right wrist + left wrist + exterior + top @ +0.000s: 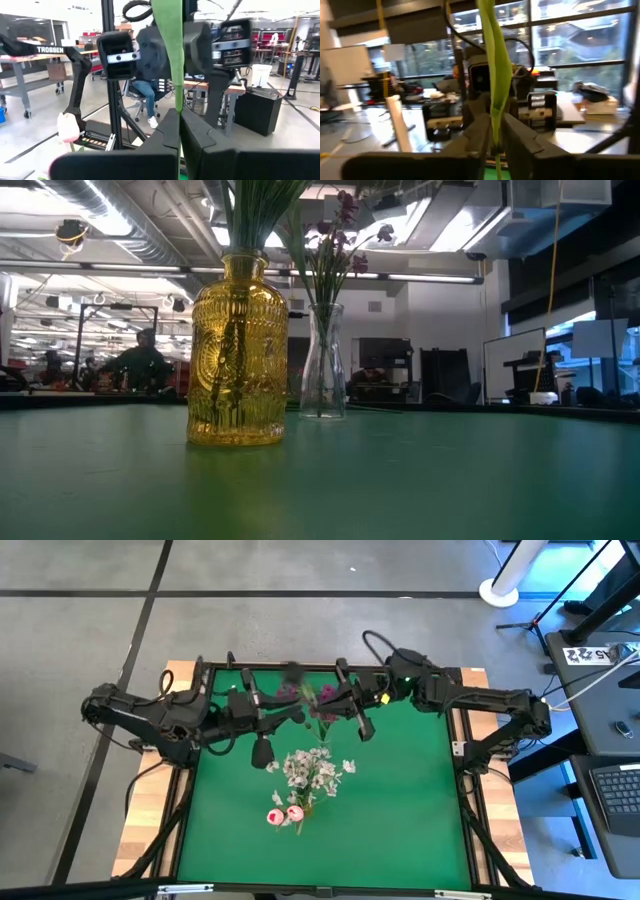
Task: Sort flowers into vase by color
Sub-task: Put the black tulip into the transparent vase
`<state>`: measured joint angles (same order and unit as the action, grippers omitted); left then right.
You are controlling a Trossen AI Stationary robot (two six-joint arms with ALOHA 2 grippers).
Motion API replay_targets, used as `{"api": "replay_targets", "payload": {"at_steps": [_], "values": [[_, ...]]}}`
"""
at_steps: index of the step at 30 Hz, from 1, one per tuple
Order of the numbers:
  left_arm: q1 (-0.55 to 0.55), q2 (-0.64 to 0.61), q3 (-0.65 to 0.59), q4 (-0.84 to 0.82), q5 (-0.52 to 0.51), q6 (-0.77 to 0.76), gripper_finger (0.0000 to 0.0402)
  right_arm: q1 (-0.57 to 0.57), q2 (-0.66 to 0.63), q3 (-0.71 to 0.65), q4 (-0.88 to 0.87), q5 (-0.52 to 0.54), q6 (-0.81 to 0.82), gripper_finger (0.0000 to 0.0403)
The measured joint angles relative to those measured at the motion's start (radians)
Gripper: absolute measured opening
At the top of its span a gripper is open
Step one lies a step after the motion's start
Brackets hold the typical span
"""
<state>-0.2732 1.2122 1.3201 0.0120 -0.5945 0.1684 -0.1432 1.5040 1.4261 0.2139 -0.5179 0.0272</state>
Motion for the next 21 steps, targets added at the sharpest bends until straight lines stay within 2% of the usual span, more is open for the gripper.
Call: {"api": "replay_targets", "payload": {"at_steps": [6,11,13,17,21], "values": [[-0.083,-0.045,0.000,-0.040,-0.162,0.018,0.0106,-0.030,-0.049,0.000,-0.051,-0.017,0.020,0.0002],[-0.159,-0.098,0.000,-0.150,-0.292,-0.059,0.0142,-0.042,-0.102,0.000,-0.113,-0.027,0.020,0.0001],[-0.188,-0.125,0.000,-0.229,-0.338,-0.124,0.0151,-0.043,-0.129,0.000,-0.156,-0.023,0.018,0.0001],[-0.242,-0.160,0.000,-0.471,-0.367,-0.342,0.0158,-0.043,-0.218,0.000,-0.249,-0.012,-0.038,0.0001],[-0.290,-0.175,-0.060,-0.596,-0.475,-0.480,0.0159,-0.040,-0.306,-0.044,-0.293,0.039,-0.084,0.0001]]}}
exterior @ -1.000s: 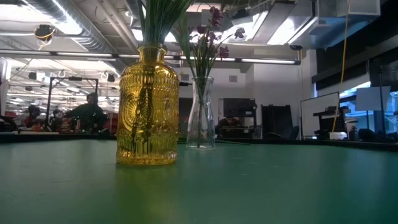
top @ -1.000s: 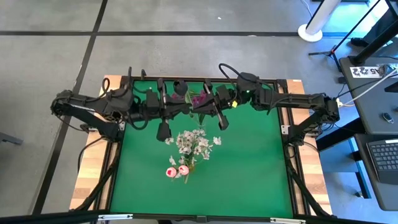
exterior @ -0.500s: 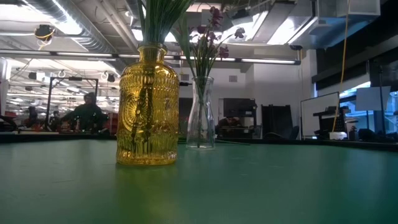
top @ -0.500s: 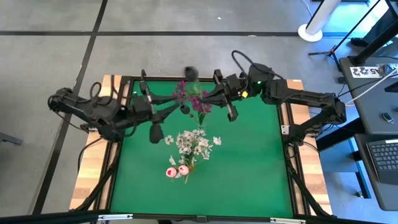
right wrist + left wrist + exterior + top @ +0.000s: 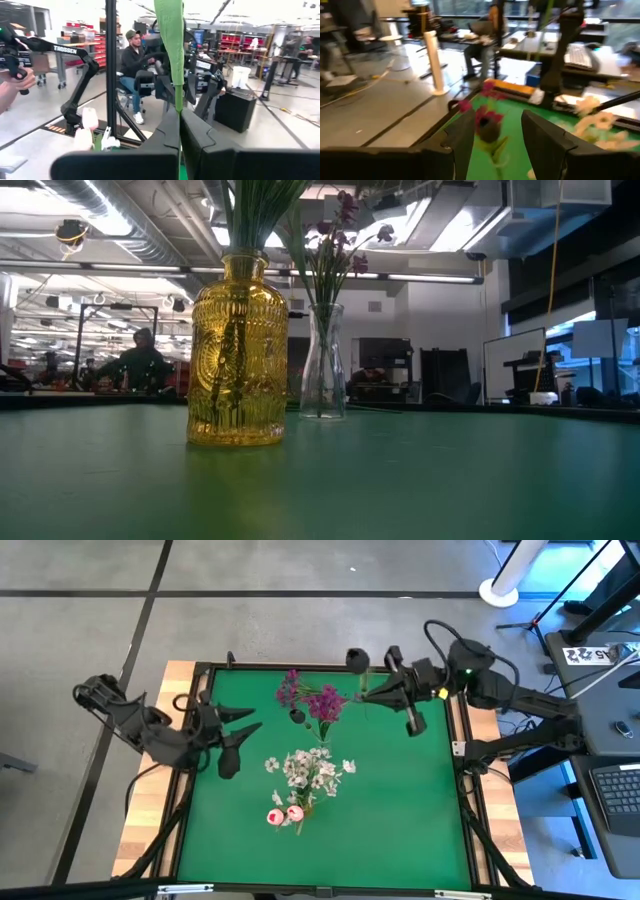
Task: Sort flowers into vase by color
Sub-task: Put the black tulip into the transparent vase
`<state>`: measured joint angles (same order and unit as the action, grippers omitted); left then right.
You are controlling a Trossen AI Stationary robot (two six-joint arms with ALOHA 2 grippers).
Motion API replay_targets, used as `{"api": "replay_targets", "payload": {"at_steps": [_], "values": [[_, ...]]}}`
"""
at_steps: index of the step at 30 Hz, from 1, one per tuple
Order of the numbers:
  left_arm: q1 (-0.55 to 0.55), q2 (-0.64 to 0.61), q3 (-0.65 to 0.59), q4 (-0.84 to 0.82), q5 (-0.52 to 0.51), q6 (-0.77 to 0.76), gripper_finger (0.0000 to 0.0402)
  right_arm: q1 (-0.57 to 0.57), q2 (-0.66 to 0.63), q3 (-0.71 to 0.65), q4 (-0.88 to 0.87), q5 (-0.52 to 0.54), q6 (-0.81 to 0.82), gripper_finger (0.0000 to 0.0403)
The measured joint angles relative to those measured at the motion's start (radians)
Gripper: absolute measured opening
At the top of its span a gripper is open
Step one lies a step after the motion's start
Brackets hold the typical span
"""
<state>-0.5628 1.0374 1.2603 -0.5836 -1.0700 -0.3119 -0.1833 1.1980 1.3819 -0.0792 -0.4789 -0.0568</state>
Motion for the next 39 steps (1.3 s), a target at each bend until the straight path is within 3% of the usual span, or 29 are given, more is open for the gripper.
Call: {"api": "replay_targets", "payload": {"at_steps": [8,17,23,28,39], "values": [[-0.049,-0.097,-0.196,-0.010,-0.083,-0.175,0.0159,-0.040,-0.099,-0.295,0.076,0.075,0.012,0.0001],[-0.050,-0.234,-0.447,-0.004,-0.092,-0.376,0.0159,-0.226,-0.110,-0.659,0.677,-0.102,0.237,0.0001],[-0.047,-0.293,-0.595,0.146,-0.112,-0.391,0.0159,-0.253,-0.091,-0.828,1.044,-0.078,0.269,0.0001],[-0.021,-0.291,-0.715,0.266,-0.117,-0.397,0.0159,-0.194,-0.015,-0.893,1.238,-0.044,0.263,0.0001],[0.015,-0.291,-0.863,0.500,-0.033,-0.412,0.0159,-0.105,0.191,-0.838,1.395,0.000,0.184,0.0001]]}}
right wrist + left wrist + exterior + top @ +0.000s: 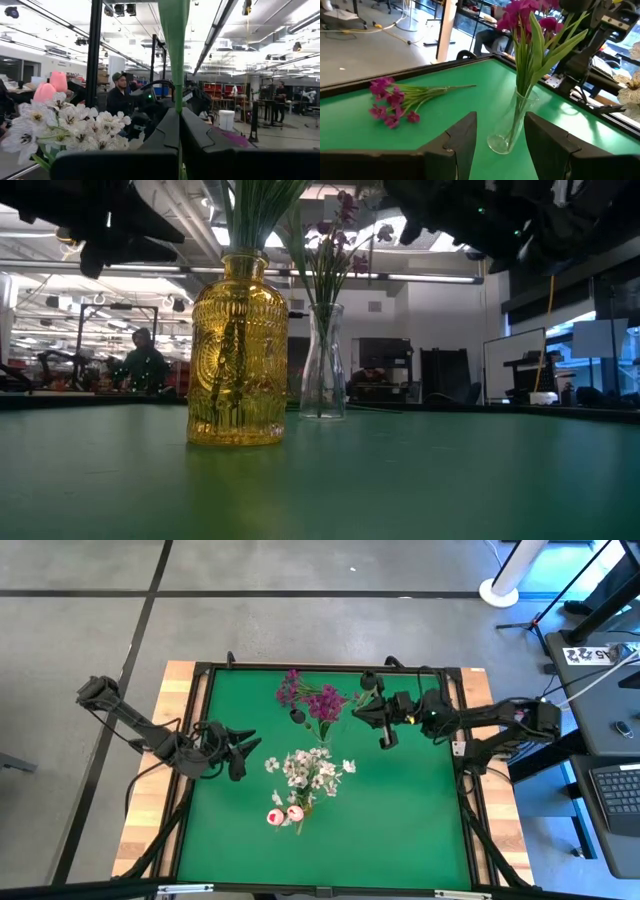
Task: Sort flowers into vase by color
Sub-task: Put the black tulip into the transparent vase
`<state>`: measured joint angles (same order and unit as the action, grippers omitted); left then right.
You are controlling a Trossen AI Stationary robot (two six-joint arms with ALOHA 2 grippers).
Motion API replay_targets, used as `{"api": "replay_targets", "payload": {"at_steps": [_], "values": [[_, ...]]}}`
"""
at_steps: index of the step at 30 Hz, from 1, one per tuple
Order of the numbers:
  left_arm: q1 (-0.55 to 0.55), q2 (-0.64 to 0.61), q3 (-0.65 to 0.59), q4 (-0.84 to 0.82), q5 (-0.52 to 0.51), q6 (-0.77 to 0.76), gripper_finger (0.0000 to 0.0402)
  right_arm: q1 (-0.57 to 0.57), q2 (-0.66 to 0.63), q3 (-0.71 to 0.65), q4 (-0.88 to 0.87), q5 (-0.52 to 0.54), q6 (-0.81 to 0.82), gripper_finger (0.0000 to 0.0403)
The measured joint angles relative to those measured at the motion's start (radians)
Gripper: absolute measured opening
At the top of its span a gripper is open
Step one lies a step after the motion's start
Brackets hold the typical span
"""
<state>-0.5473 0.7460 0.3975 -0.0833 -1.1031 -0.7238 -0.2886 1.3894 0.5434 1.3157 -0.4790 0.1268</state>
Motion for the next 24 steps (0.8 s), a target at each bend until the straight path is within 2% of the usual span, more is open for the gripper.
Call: {"api": "replay_targets", "payload": {"at_steps": [13,24], "values": [[-0.001,0.002,-0.035,0.058,0.022,-0.009,0.0159,0.015,0.241,0.164,0.026,-0.028,-0.014,0.0001],[-0.001,0.003,-0.036,0.063,0.025,-0.009,0.0159,0.020,0.335,0.182,0.014,-0.047,-0.001,0.0001]]}}
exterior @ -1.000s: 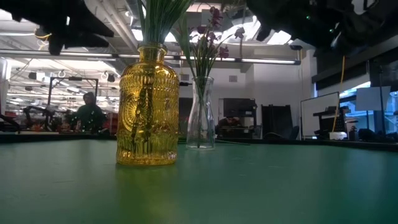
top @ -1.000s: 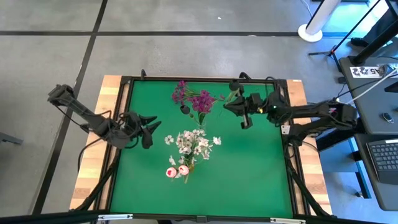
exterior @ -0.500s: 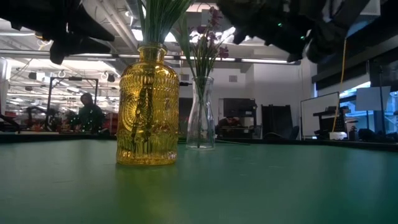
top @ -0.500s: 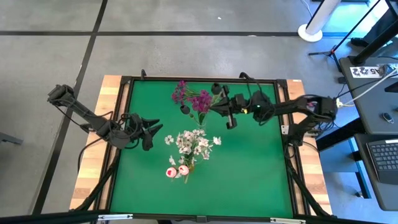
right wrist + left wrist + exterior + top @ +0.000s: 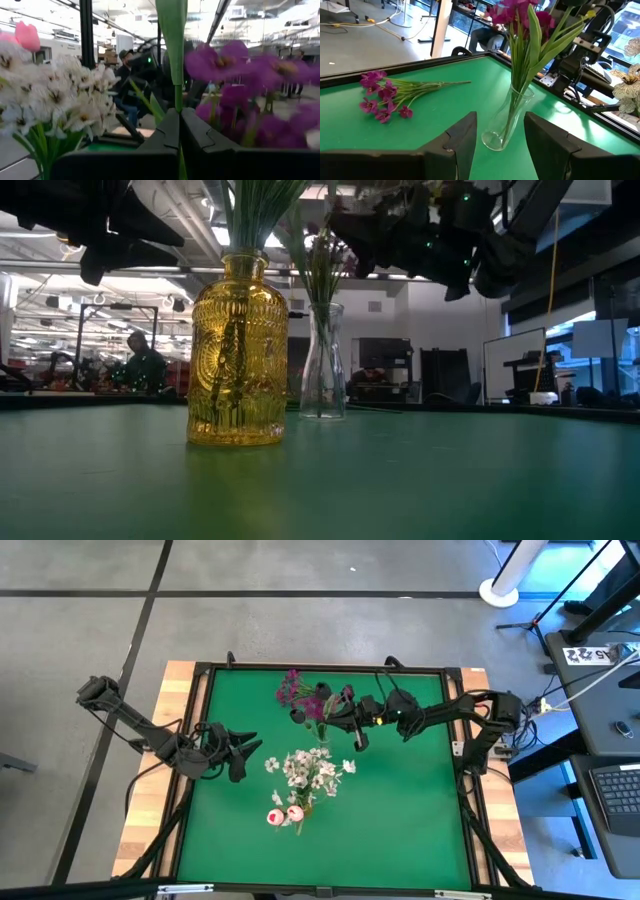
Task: Sort flowers into vase by color
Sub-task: Put the black tulip into the transparent vase, then put the purple flowers into the transparent vase
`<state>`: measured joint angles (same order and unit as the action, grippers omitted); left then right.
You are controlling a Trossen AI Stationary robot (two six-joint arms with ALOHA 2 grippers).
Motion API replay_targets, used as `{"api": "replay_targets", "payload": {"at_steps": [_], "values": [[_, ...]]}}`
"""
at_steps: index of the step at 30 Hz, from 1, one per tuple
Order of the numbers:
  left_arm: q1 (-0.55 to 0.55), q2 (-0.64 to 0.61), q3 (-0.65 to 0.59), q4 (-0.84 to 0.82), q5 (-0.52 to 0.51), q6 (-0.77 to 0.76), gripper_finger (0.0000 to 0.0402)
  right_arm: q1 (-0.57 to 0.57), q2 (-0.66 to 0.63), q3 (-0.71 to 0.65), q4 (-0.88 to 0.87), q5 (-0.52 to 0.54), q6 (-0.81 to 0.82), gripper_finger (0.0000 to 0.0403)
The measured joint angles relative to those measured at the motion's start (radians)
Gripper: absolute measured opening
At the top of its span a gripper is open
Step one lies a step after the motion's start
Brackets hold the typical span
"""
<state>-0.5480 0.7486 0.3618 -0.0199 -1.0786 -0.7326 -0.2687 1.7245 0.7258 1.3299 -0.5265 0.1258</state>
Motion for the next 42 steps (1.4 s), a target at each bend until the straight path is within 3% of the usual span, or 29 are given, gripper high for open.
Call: {"api": "replay_targets", "payload": {"at_steps": [11,16,22,30,42], "values": [[0.000,0.000,0.000,-0.001,0.000,0.001,0.0159,0.000,0.008,0.000,-0.226,-0.007,0.000,0.0022],[0.000,0.000,0.000,-0.001,0.013,0.001,0.0159,0.000,0.008,0.000,-0.258,-0.045,0.000,0.0065],[0.000,0.000,0.000,-0.002,0.025,0.001,0.0159,0.000,-0.003,0.000,-0.276,-0.109,0.042,0.0145],[0.000,0.000,0.000,-0.005,0.023,0.002,0.0159,-0.027,-0.178,0.000,-0.586,-0.233,0.011,0.0224],[0.000,0.000,0.000,-0.002,0.000,0.038,0.0159,-0.027,-0.492,0.010,-1.089,-0.213,-0.135,0.0232]]}}
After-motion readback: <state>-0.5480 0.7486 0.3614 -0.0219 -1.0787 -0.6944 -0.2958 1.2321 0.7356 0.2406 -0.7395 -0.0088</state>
